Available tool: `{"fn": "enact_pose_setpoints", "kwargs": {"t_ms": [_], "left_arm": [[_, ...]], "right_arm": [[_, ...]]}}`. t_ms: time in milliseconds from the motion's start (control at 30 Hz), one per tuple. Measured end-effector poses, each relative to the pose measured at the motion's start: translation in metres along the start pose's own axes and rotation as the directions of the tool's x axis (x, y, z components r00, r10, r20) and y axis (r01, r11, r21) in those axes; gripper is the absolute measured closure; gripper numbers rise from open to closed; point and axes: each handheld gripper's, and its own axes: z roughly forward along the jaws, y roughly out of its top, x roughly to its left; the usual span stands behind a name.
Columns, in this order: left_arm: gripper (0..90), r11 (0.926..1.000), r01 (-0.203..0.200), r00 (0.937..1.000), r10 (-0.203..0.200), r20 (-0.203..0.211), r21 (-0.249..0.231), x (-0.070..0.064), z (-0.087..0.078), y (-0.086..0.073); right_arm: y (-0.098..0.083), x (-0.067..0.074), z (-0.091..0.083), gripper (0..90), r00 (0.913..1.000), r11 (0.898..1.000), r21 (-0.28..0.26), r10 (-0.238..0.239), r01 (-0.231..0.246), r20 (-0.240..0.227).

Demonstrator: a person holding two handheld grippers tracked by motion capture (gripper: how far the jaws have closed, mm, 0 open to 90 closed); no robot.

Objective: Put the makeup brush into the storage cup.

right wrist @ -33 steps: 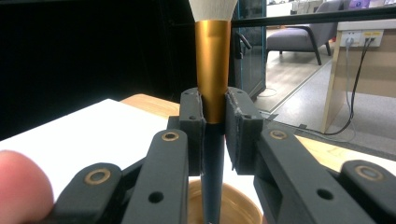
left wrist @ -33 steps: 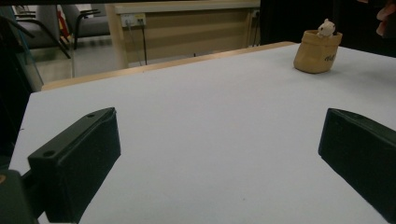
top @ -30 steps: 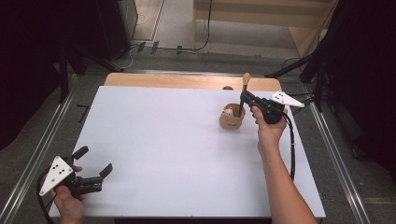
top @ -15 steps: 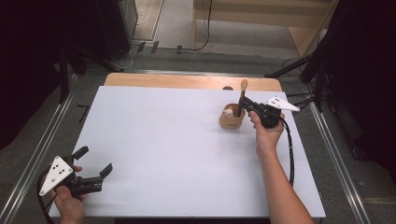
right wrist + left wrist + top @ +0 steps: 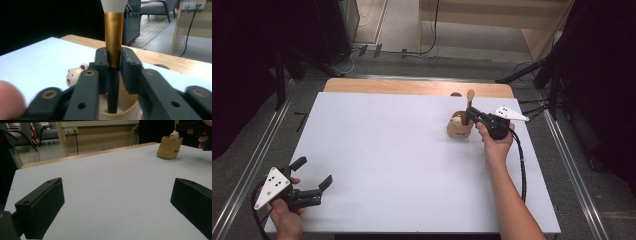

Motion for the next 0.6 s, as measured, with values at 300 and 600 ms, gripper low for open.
{"fn": "enact_pose_setpoints", "kwargs": {"t_ms": [300,600], "left_arm": [[0.0,1.0000,0.000,1.0000,0.000,-0.001,-0.001,0.000,0.000,0.000],[0.0,1.0000,0.004,1.0000,-0.004,0.000,-0.002,-0.001,0.001,0.000]], "right_arm": [[0.008,0.009,-0.018,31.8,0.9979,0.999,-0.014,0.048,-0.047,0.043],[0.008,0.016,-0.043,0.0,0.9972,0.999,-0.023,0.049,-0.048,0.058]]}}
